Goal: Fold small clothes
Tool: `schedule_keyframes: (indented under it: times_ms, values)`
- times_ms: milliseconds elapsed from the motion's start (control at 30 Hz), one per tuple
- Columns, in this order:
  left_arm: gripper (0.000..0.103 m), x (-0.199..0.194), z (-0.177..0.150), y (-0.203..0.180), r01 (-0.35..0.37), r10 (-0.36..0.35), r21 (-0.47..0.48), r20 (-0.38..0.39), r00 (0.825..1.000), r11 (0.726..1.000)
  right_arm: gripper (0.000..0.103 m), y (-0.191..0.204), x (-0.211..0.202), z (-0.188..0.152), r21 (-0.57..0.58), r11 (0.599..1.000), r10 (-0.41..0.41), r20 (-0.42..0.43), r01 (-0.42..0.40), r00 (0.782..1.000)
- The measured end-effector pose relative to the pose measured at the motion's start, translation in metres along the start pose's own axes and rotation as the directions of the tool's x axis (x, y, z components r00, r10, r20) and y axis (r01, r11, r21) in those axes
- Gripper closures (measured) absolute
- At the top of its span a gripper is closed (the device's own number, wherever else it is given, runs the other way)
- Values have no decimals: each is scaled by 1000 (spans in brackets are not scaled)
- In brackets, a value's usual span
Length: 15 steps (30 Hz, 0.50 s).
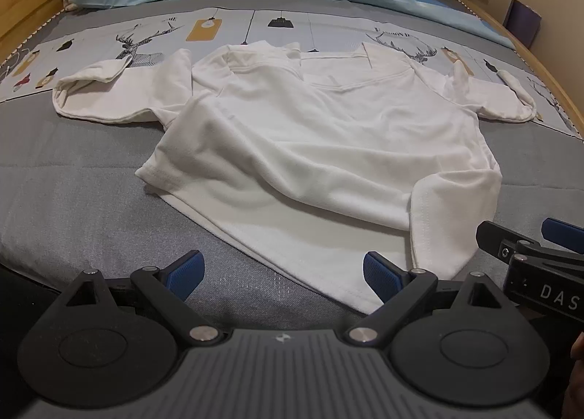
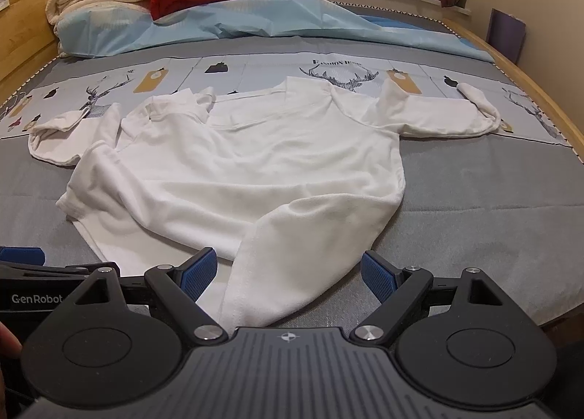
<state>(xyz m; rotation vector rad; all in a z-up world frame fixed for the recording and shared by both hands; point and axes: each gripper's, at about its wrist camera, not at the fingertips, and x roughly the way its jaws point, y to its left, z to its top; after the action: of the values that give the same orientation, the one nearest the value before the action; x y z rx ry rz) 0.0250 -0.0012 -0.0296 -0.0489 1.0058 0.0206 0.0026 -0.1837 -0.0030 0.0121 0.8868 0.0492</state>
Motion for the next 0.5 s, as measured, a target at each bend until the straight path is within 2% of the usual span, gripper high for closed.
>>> schedule_keyframes:
  times_ms: [500]
  values:
    - [7,0,0,1,0,0,-2,-1,1000,1000,16,0,0,1,-2,1000,-1,-1,1,1000]
